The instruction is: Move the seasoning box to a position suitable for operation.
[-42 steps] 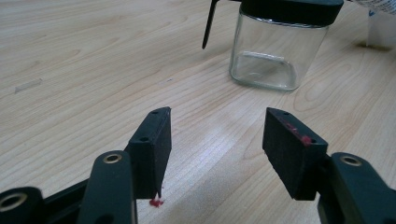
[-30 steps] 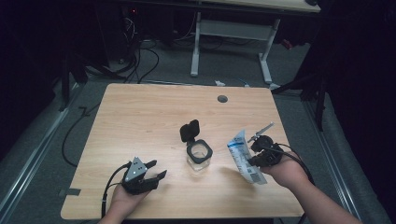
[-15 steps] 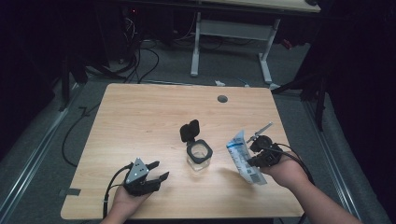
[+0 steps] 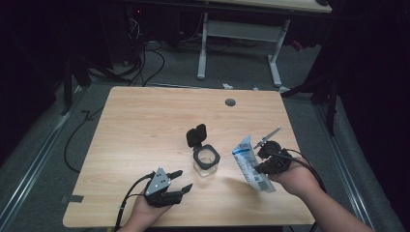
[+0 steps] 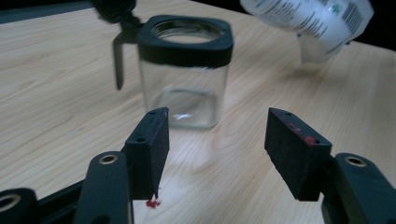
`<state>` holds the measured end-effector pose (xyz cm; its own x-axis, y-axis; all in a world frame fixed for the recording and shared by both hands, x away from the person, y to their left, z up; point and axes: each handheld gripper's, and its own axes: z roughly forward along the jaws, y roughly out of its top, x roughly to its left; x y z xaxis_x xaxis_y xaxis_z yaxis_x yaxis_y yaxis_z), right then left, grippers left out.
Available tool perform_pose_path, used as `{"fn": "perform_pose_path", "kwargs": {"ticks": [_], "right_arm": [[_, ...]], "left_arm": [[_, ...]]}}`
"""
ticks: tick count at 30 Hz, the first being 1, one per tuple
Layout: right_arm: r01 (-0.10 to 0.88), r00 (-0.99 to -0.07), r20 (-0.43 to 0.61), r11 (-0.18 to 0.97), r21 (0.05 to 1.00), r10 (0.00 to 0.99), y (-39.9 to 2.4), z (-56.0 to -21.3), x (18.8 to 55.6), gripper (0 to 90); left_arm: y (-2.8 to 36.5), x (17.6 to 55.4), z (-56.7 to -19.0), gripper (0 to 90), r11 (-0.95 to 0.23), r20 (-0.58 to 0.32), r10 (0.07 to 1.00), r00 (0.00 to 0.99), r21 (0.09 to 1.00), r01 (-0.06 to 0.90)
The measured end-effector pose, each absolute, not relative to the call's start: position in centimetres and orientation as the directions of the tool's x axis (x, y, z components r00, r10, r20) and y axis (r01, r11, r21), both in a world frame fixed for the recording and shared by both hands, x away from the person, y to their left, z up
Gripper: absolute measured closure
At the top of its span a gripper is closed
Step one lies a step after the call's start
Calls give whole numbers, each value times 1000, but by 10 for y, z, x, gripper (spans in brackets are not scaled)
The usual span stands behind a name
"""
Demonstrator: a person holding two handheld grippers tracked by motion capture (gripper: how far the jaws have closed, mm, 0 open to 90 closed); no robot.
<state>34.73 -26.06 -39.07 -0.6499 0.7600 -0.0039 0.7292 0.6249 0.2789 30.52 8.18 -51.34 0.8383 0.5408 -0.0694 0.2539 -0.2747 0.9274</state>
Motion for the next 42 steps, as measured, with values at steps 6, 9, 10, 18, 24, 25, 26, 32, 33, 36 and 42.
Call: {"fn": "perform_pose_path", "kwargs": {"ticks": [6,9,10,18,24,25,26,32,33,36,42], "right_arm": [[727,-655,4,628,278,756,-259,-390,348,886],[721,-660,-4,636,275,751,-258,-390,348,886],[721,-660,-3,635,276,751,-258,-390,348,886],[705,-683,-6,662,253,730,-256,-390,351,885],[722,-673,-8,659,212,740,-252,-387,352,886],[712,-684,-10,670,211,730,-252,-387,353,885],[718,-678,-9,665,205,735,-251,-386,353,886],[714,-683,-2,668,210,730,-238,-379,355,886],[712,-684,0,668,215,729,-236,-378,355,886],[715,-681,9,663,223,732,-232,-376,355,886],[704,-696,14,678,214,718,-222,-376,352,887]], "left_arm": [[51,302,-512,399,-286,-52,486,873,934,215],[34,303,-511,398,-287,-46,461,886,937,198],[26,303,-509,397,-279,-51,450,892,941,194],[-23,310,-503,385,-287,-54,388,920,942,176],[-33,309,-508,361,-296,-64,368,928,938,182],[-33,308,-509,357,-301,-60,365,929,937,179],[-33,307,-509,354,-310,-46,361,932,936,166],[-29,305,-515,341,-332,-33,356,934,930,159],[-29,305,-516,339,-332,-35,357,934,929,161],[-29,304,-517,337,-333,-33,352,935,930,158],[-31,304,-518,316,-335,-45,347,937,927,169]]}}
